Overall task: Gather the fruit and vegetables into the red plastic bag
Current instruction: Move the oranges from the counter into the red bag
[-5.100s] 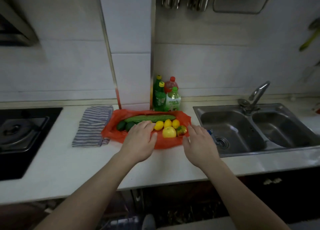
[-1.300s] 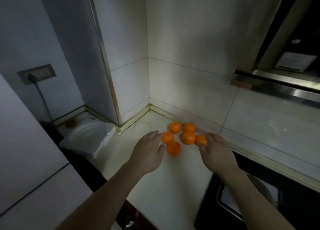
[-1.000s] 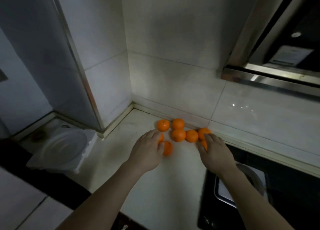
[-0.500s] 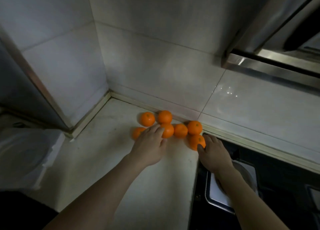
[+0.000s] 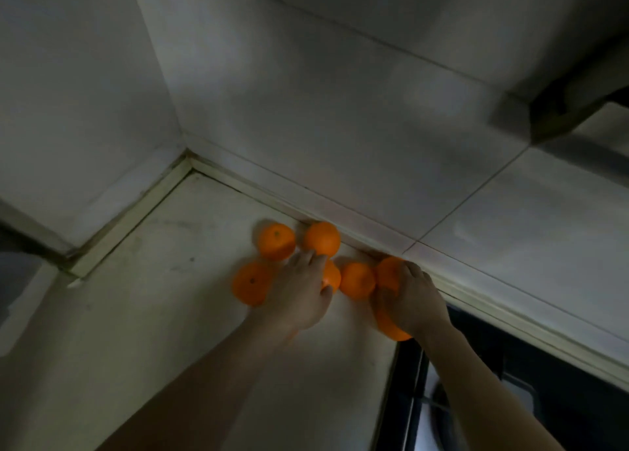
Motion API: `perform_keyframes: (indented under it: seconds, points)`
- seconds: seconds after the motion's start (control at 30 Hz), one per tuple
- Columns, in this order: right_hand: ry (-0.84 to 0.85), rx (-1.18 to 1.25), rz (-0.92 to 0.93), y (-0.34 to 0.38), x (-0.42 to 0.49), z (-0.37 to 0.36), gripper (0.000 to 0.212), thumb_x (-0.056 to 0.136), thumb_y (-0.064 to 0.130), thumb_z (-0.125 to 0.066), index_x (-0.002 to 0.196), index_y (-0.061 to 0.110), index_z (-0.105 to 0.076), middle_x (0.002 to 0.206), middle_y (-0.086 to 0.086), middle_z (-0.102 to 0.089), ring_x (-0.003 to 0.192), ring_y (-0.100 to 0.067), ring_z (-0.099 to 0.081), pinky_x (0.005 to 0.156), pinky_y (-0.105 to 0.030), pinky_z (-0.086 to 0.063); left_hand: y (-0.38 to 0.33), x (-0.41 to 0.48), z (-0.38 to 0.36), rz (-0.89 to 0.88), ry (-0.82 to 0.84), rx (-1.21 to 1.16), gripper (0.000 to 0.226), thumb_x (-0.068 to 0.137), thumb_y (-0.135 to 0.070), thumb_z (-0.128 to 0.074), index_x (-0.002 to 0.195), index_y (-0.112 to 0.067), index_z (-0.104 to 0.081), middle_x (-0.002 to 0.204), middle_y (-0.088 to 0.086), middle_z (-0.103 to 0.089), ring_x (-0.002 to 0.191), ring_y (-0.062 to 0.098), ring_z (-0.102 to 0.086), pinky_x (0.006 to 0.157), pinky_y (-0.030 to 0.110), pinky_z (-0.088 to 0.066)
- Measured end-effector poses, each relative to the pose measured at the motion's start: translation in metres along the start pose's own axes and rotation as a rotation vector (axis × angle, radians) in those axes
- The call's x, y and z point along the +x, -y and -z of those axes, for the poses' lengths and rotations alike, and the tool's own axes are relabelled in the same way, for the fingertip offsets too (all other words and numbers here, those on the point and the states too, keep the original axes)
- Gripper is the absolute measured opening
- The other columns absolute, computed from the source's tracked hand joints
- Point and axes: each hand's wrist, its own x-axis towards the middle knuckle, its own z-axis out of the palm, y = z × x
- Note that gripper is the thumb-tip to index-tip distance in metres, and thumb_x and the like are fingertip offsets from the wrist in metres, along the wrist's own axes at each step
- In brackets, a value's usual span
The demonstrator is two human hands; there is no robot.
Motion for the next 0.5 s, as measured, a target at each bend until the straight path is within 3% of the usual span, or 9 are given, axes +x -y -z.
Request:
perform_keyframes:
  seconds: [0.1, 0.23, 0.5]
  points:
    - [0.005, -0.015, 0.005, -0.006, 0.017, -0.007, 0.065, 0.085, 0.036, -0.060, 0.142, 0.018, -0.034, 0.144, -0.004, -0.034, 0.126, -0.027, -0.036, 0.100, -0.042, -0.040, 0.007, 0.010, -0.015, 0.006, -0.011, 0.034, 0.055, 0.083, -0.039, -0.056, 0.133, -0.019, -0.045, 0.129, 0.007, -0.049, 0.123, 0.032, -0.044, 0.104, 0.043, -0.037]
    - [-0.010, -0.062, 0.020, -0.009, 0.029, -0.017, 0.069, 0.083, 0.031, -0.064, 0.143, 0.016, -0.031, 0.144, -0.006, -0.033, 0.126, -0.029, -0.036, 0.103, -0.043, -0.040, 0.010, 0.015, -0.025, 0.025, -0.029, 0.005, 0.056, 0.077, -0.035, -0.064, 0.129, -0.025, -0.045, 0.122, 0.003, -0.048, 0.109, 0.026, -0.048, 0.092, 0.039, -0.041]
    - [-0.063, -0.045, 0.045, -0.008, 0.025, -0.015, 0.065, 0.083, 0.028, -0.066, 0.140, 0.018, -0.036, 0.139, -0.006, -0.039, 0.121, -0.028, -0.040, 0.100, -0.040, -0.039, 0.011, 0.014, -0.017, 0.040, -0.031, -0.073, 0.060, 0.077, -0.032, -0.069, 0.131, -0.026, -0.044, 0.123, 0.002, -0.046, 0.110, 0.025, -0.050, 0.089, 0.035, -0.042]
